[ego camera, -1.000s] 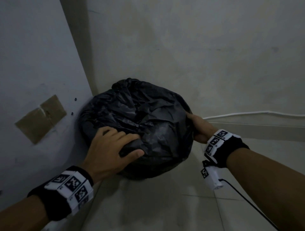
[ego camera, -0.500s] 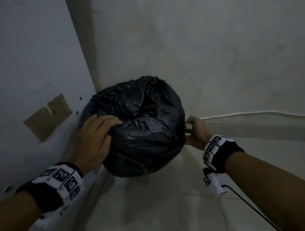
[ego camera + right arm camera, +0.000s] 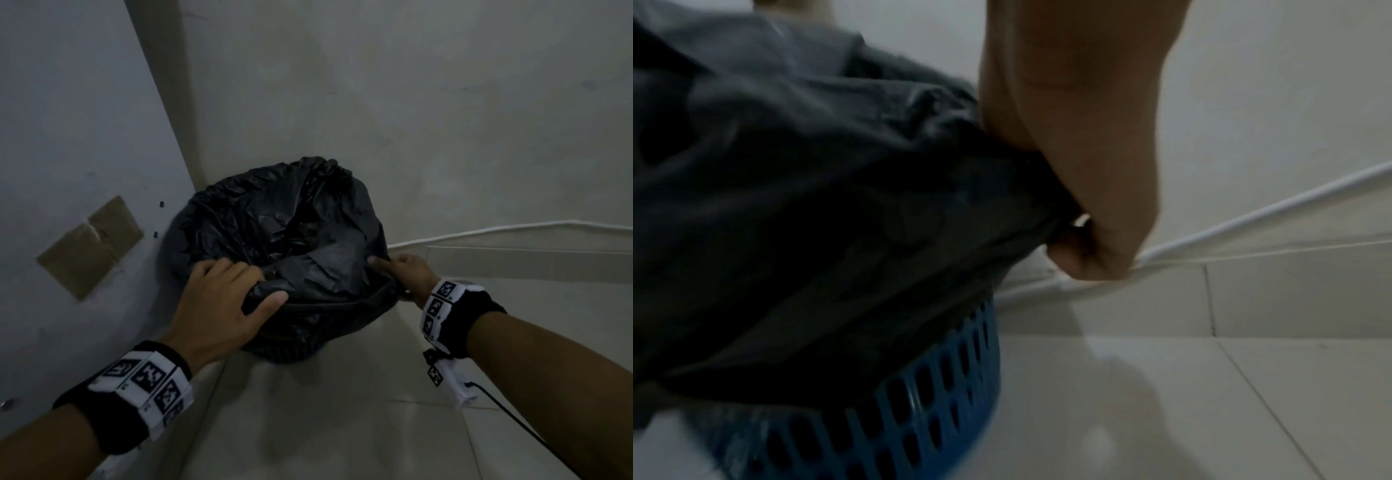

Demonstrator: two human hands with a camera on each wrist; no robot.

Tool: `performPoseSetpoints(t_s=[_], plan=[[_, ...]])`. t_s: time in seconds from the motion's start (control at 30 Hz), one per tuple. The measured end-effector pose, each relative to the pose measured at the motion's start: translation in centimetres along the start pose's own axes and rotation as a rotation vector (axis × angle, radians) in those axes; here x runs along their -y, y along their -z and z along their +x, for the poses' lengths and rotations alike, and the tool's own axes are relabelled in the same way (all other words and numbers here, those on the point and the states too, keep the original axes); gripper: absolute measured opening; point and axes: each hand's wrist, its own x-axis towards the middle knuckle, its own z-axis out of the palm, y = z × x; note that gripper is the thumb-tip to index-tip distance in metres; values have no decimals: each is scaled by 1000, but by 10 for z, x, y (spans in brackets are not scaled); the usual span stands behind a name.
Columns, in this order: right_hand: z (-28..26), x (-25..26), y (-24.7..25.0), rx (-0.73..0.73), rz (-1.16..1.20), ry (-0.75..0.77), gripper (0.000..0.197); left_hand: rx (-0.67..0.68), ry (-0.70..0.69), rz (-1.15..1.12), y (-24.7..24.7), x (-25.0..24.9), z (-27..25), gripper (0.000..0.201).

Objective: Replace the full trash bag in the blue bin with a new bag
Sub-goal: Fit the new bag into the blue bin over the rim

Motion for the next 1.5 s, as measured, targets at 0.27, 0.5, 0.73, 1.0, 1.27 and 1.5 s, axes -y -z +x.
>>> performPoseSetpoints(t_s=[0.27,0.5,0.73,1.0,1.27,1.5], plan=[[-3,-11,0,24,-188,9,59,-77,-108,-24,3,15,-3,32],[-13,32,-8,173,342,-65,43,-79,45,-289,-2,-21,-1,45],[2,31,-16,244,473,75,36,1,63,-136,-2,-14,-1,62],[3,-18,-1,130,-96,-135,51,-89,-97,-101,-3,-13,-2,48],[-19,-47,-17,504,-16,-403,93,-72,-16,-81,-13,-27,2,54],[-34,-34,-27,615,125,-303,83,-258,-15,33,-23,-14,12,56]])
